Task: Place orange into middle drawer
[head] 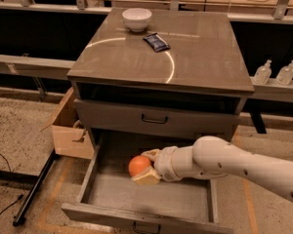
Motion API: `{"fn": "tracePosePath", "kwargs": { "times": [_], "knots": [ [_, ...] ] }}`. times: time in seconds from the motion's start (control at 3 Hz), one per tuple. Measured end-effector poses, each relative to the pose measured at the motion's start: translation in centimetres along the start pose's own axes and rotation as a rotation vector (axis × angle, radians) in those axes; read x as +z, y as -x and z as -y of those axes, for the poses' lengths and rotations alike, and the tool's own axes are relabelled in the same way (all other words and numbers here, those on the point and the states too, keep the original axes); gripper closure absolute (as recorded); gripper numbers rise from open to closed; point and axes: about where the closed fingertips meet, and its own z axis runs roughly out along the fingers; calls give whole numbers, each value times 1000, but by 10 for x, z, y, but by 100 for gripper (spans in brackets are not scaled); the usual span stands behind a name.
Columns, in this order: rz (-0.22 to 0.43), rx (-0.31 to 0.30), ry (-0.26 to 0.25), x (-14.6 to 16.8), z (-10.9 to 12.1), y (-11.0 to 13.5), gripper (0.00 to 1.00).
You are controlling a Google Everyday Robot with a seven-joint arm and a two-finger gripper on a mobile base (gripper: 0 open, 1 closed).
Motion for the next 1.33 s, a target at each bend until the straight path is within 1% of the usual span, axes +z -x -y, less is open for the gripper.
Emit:
{"fn": "tracePosePath", "kwargs": {
  "times": [0.33, 0.67, 1.0, 1.33],
  "knots": [
    [-59, -2, -2, 31, 5, -41, 100],
    [-59, -2, -2, 31, 5, -41, 100],
    [-95, 13, -59, 31, 22, -59, 100],
    [-152, 35, -139, 37, 51, -93, 100]
  ]
}}
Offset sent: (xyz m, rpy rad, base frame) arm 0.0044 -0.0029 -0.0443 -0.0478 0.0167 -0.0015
